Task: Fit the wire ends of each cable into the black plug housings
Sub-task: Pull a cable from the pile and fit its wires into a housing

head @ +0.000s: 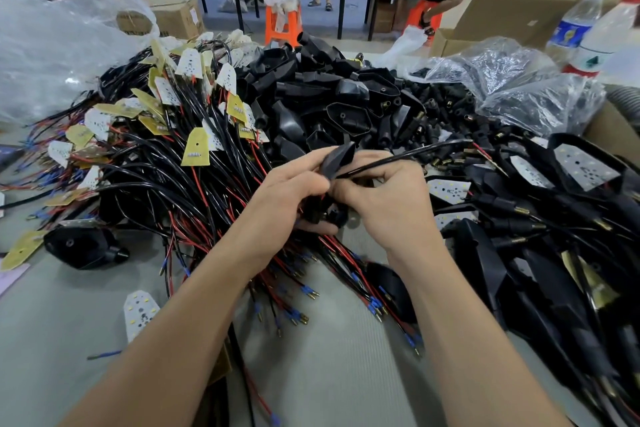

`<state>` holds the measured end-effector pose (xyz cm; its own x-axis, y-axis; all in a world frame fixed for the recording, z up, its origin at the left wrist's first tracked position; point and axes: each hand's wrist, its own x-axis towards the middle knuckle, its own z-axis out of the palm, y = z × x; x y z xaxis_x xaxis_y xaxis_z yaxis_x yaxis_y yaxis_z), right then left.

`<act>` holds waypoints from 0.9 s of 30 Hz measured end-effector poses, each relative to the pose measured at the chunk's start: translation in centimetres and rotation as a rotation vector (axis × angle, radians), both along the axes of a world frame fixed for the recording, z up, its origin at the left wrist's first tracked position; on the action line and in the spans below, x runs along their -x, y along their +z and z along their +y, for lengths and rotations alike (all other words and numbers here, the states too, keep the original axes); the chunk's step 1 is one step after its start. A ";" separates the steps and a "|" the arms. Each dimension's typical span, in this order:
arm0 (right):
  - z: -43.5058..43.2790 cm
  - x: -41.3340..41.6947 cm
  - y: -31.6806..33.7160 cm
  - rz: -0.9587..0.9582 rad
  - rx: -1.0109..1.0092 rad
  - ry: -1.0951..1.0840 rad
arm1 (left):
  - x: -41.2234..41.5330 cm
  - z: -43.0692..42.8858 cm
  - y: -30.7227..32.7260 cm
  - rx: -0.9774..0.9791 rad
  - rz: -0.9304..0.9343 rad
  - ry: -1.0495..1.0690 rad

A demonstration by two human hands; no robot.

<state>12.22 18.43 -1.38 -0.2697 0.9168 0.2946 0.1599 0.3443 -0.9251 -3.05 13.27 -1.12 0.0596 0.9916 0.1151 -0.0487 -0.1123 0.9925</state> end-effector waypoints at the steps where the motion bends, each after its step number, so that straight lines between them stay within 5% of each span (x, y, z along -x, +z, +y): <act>1: 0.0 0.0 0.1 0.042 -0.001 0.011 | 0.2 0.0 0.1 0.019 -0.015 -0.050; 5: -0.2 0.5 0.1 0.107 0.000 -0.070 | 0.6 0.0 0.0 0.024 -0.006 -0.107; 12: 0.4 -0.1 0.3 0.028 -0.019 -0.358 | 0.2 0.4 -0.7 -0.001 0.052 0.335; 19: 0.5 0.2 0.4 0.450 0.359 -0.165 | 0.9 0.6 -0.6 0.150 -0.070 0.201; 23: 0.5 0.1 0.6 0.344 0.329 -0.137 | 0.8 0.6 -0.5 0.186 -0.042 0.188; 27: 0.6 -0.3 1.0 0.442 0.332 -0.235 | 0.8 0.5 -0.6 0.134 -0.050 0.276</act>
